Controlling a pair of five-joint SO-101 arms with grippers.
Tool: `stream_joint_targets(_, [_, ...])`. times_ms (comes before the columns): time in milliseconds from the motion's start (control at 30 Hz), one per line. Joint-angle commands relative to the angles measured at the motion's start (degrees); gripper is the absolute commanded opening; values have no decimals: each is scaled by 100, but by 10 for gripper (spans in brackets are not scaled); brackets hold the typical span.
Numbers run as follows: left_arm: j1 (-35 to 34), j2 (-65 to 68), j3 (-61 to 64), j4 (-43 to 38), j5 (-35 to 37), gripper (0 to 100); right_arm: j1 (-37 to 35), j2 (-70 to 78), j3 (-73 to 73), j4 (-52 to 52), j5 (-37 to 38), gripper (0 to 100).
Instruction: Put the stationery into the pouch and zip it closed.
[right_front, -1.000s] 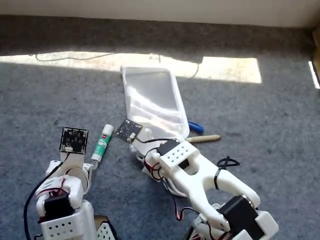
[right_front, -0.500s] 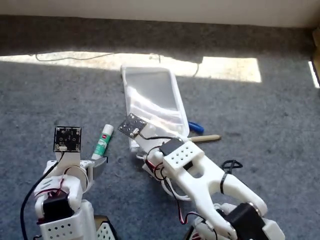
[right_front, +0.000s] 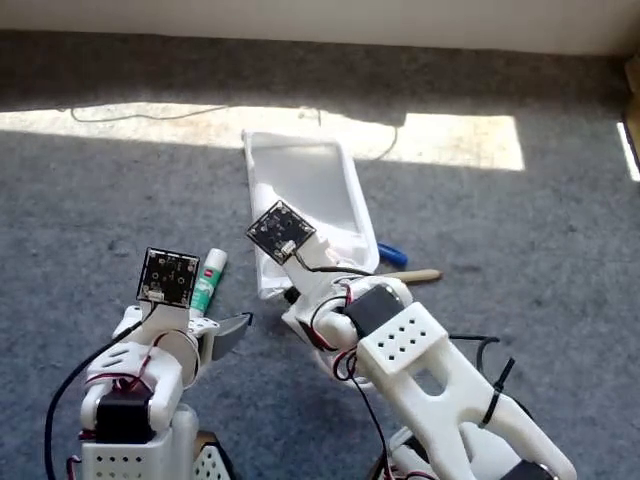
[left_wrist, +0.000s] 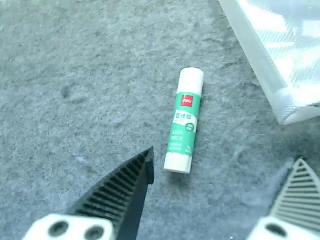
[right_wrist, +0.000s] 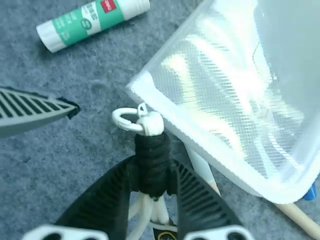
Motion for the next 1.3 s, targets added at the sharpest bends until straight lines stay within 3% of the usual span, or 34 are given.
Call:
stream_joint_targets(0, [259, 13, 22, -651, 264, 379, 75, -488, -163, 180, -44, 5])
stream_joint_targets(233, [268, 13, 391, -1363, 264, 379, 57, -954, -171, 374, -229, 5])
stream_joint_targets(600, [796, 13, 400, -1442, 264, 379, -207, -980, -163, 382, -246, 5])
stream_joint_targets(900, [760, 13, 980, -2541, 396, 378, -215, -1015, -180, 611, -246, 5])
stream_joint_targets(1067, [760, 13, 1086, -2620, 387, 377, -215, -1015, -180, 611, -246, 5])
stream_joint_targets(1267, [752, 13, 1095, -2796, -9, 249, -215, -1015, -180, 620, -246, 5])
